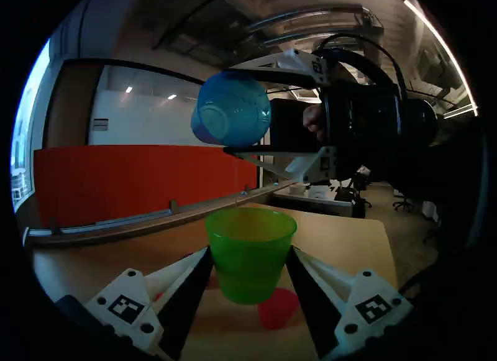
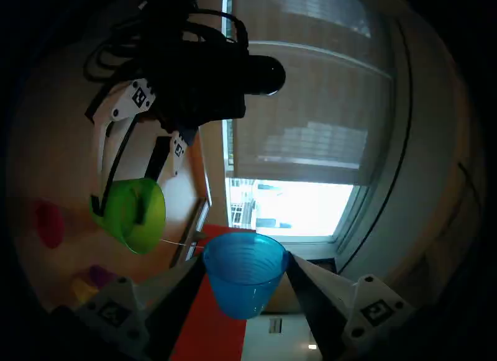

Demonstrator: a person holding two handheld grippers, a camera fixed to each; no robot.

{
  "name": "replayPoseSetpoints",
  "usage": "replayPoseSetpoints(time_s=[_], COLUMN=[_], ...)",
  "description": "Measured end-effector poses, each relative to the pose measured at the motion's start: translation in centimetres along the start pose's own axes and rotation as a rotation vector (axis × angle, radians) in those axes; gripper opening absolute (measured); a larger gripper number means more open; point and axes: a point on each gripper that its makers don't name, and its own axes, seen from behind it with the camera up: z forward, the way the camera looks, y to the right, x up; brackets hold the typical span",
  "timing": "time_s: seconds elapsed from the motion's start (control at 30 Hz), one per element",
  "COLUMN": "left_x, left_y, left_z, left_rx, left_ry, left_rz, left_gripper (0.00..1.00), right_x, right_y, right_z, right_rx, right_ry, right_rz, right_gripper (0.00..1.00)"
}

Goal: Pour water

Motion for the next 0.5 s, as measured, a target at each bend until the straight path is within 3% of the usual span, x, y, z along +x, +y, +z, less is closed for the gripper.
replayPoseSetpoints(time_s=[0.5], left_x=[0.17], left_y=[-0.14], left_z=[0.02], left_rx=[0.003], left_ry=[0.001], left_rz=[0.002], left_gripper=[0.81], right_x=[-0.06], right_y=[0.1], right_z=[-0.06], right_rx=[-0.006], right_ry=[0.004], right_rz=[0.018], right_gripper=[0.93])
